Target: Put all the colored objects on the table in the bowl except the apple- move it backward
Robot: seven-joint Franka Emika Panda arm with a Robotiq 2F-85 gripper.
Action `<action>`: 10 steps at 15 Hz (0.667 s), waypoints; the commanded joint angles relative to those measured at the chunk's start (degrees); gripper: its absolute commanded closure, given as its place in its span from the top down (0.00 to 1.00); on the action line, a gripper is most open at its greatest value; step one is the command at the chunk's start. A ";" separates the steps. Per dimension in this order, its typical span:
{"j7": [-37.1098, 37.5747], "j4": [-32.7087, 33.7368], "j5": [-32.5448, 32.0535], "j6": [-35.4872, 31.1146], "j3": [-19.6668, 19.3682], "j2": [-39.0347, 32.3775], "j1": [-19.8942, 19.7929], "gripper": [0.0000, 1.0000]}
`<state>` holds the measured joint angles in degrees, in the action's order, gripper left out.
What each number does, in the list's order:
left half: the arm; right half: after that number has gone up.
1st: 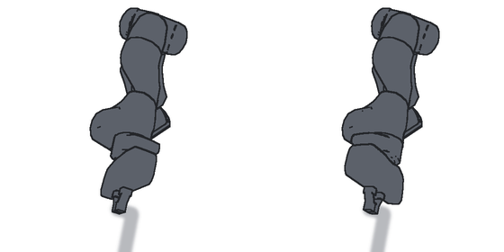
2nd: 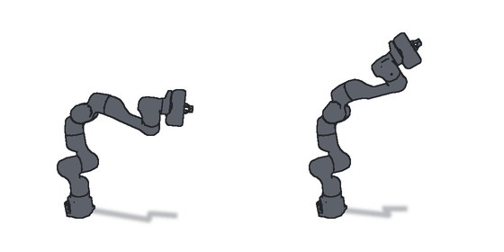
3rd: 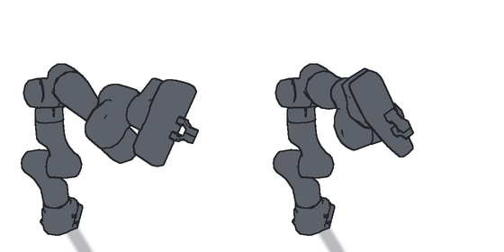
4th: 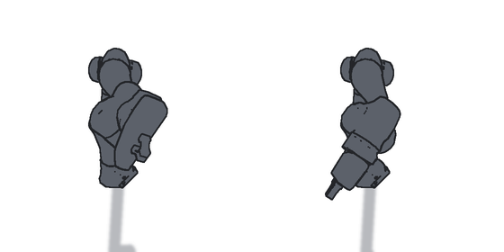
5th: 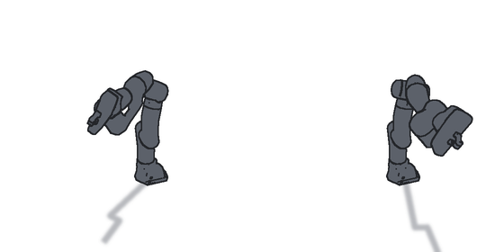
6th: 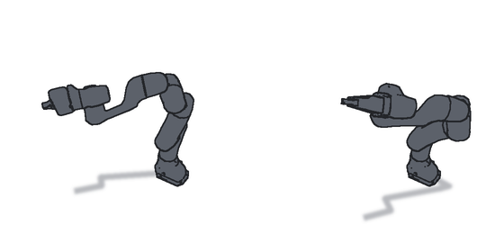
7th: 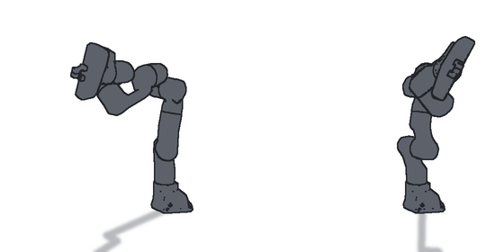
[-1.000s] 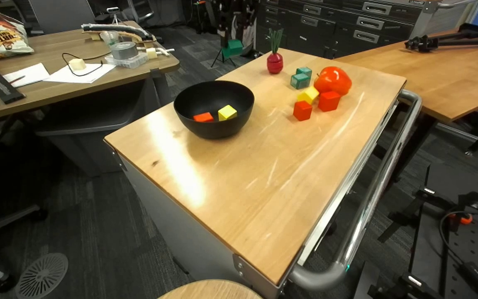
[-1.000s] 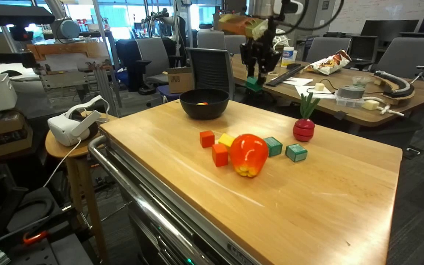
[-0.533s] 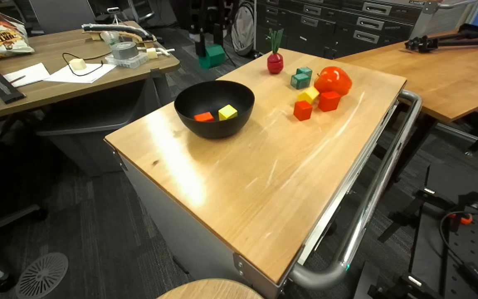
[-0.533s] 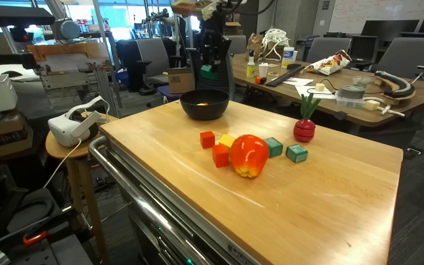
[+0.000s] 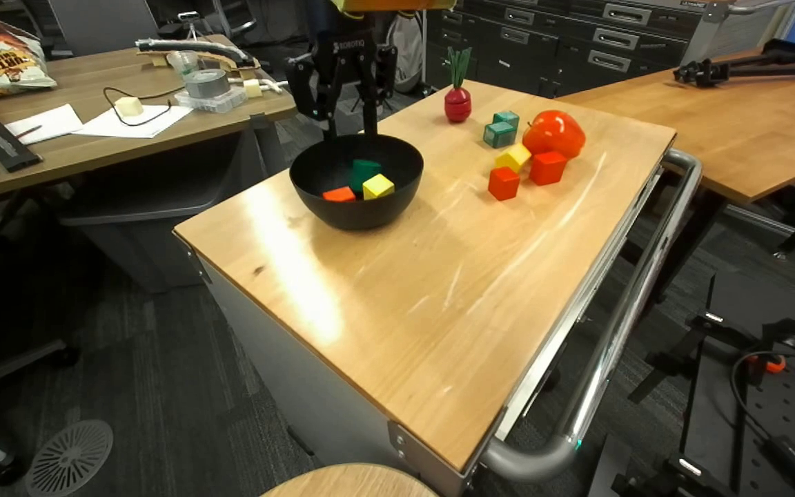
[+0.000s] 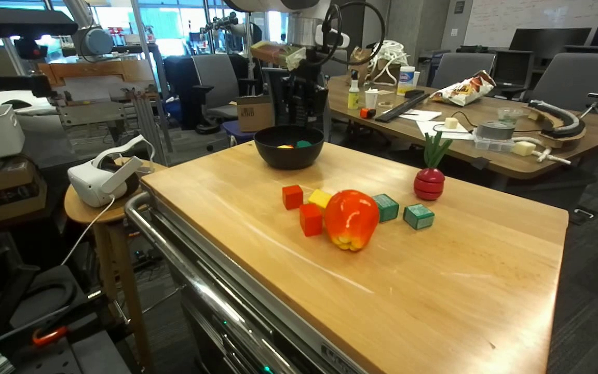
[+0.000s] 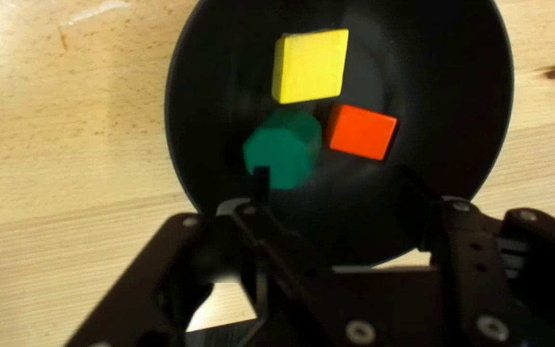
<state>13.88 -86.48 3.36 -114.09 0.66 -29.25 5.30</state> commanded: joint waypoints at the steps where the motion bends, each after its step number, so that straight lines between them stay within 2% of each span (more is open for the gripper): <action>1: 1.45 -5.73 -0.78 -6.85 -2.40 6.66 -1.80 0.97; 2: 0.87 -7.45 0.02 -9.10 -3.20 8.73 -3.26 1.00; 5: 0.91 -10.07 -0.23 -15.21 -6.29 12.26 -6.80 1.00; 10: 6.66 -8.73 -3.31 -23.50 -11.15 9.63 -9.78 1.00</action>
<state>16.08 -94.72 2.52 -132.94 -8.95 -18.63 -4.28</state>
